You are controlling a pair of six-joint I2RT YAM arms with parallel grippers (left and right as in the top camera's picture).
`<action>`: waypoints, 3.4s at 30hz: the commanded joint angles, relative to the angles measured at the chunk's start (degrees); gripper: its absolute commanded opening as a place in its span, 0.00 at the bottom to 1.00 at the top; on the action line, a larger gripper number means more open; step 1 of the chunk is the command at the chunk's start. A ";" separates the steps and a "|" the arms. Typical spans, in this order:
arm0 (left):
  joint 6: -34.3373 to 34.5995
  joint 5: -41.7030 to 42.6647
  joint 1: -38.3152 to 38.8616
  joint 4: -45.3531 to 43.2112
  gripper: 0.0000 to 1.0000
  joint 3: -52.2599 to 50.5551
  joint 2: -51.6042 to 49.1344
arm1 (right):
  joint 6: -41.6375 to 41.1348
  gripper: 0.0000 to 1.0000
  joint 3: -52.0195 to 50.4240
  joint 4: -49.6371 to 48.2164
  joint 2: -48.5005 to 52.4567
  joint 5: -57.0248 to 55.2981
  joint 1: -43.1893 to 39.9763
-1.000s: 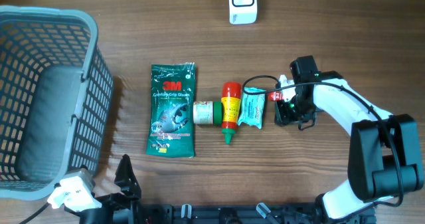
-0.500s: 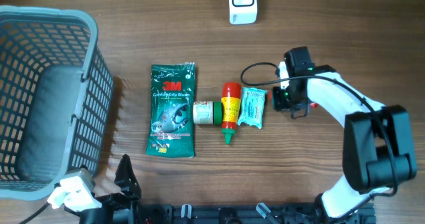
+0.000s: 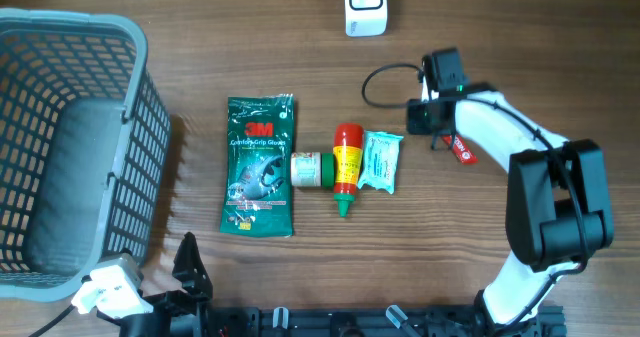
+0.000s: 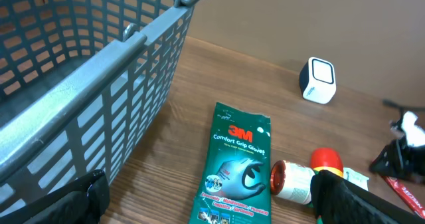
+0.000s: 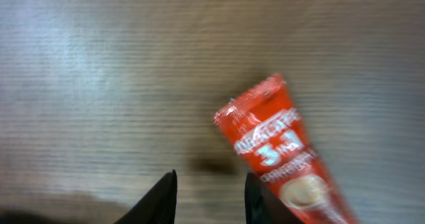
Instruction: Scan the item barcode
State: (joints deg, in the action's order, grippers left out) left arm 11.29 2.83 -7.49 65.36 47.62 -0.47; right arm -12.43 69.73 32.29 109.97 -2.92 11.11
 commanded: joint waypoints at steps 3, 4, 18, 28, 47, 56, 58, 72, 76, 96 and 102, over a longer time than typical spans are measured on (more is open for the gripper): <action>0.33 -0.15 0.24 -0.17 1.00 0.04 0.20 | -1.03 0.63 17.42 18.21 0.17 -9.27 -0.68; 0.33 -0.15 0.24 -0.17 1.00 0.04 0.20 | -1.05 0.90 17.51 20.00 0.17 -10.10 -0.70; 0.33 -0.15 0.24 -0.17 1.00 0.04 0.20 | 9.27 0.72 1.01 19.74 0.35 -11.63 -1.42; 0.33 -0.15 0.24 -0.17 1.00 0.04 0.20 | 9.55 0.55 -6.82 10.82 0.48 -10.03 -2.05; 0.33 -0.15 0.24 -0.17 1.00 0.04 0.20 | 10.01 0.05 -5.20 18.84 10.56 6.67 -9.60; 0.33 -0.15 0.24 -0.17 1.00 0.04 0.20 | 38.60 0.05 10.21 44.13 9.79 54.42 -9.60; 0.33 -0.15 0.24 -0.17 1.00 0.04 0.20 | 43.15 0.05 10.21 47.04 9.77 61.44 -9.60; 0.33 -0.15 0.24 -0.17 1.00 0.04 0.20 | 55.63 0.04 9.90 60.08 9.35 88.28 -8.52; 0.33 -0.15 0.24 -0.17 1.00 0.04 0.20 | 70.10 0.04 9.88 60.08 8.61 87.97 -6.23; 0.33 -0.15 0.24 -0.17 1.00 0.04 0.20 | 117.85 0.05 10.05 42.51 8.50 95.89 2.01; 0.33 -0.15 0.24 -0.17 1.00 0.04 0.20 | 115.43 0.04 10.23 19.82 8.50 95.89 2.01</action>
State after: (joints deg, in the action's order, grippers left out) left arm 11.29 2.83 -7.49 65.43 47.62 -0.47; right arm 103.00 79.22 58.00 119.66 89.32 12.95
